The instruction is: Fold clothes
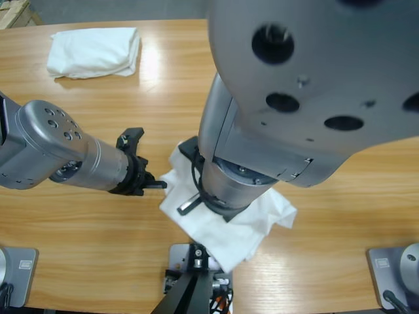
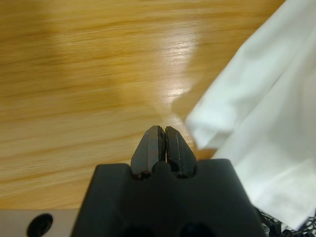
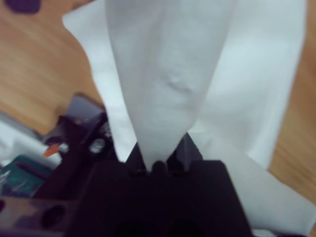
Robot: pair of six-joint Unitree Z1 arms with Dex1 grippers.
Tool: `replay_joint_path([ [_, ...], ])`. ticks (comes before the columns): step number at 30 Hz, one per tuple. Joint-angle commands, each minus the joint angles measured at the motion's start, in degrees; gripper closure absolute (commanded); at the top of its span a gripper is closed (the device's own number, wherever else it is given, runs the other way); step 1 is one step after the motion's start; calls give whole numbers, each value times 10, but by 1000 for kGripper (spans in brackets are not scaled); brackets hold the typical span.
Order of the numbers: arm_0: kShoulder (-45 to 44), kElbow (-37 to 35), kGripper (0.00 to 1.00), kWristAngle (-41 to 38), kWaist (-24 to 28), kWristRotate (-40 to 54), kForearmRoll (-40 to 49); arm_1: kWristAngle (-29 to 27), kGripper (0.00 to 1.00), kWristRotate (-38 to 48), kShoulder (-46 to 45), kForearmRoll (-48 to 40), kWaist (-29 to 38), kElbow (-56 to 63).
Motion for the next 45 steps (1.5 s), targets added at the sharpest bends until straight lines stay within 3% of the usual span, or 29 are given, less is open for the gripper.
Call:
replay_joint_path([
  [1,0,28,1000,7,4,-5,-8,69,1000,-2,-25,-34,6,38],
  [3,0,29,1000,7,4,-5,-8,76,1000,-2,-25,-34,6,43],
  [4,-1,30,1000,6,4,-5,-8,79,794,-3,-26,-34,6,45],
  [5,-1,30,1000,6,4,-4,-8,78,451,-3,-28,-34,6,46],
  [6,-1,31,1000,6,4,-4,-8,74,220,-2,-33,-35,6,47],
  [8,-1,33,1000,6,4,-4,-8,72,69,-1,-51,-48,6,51],
  [12,-2,36,1000,6,4,-4,-11,73,20,-1,-64,-49,6,49],
  [18,-4,39,1000,5,4,-4,-11,60,110,6,-84,-40,-3,53],
  [19,-4,39,1000,5,4,-4,-11,50,244,7,-91,-39,-12,55],
  [22,-30,49,1000,12,5,-6,-10,21,965,7,-125,-39,-46,74],
  [23,-53,53,1000,21,17,-3,-10,6,1000,7,-142,-40,-59,83],
  [27,-140,37,1000,24,78,43,-10,5,1000,5,-178,-46,-90,117],
  [31,-138,-19,1000,-6,81,60,-10,63,1000,6,-177,-94,-104,177],
  [36,-84,-55,1000,-48,50,58,-10,112,1000,42,-189,-227,-121,320],
  [45,-28,-109,1000,-91,-13,55,-10,135,1000,57,-184,-281,-132,387],
])
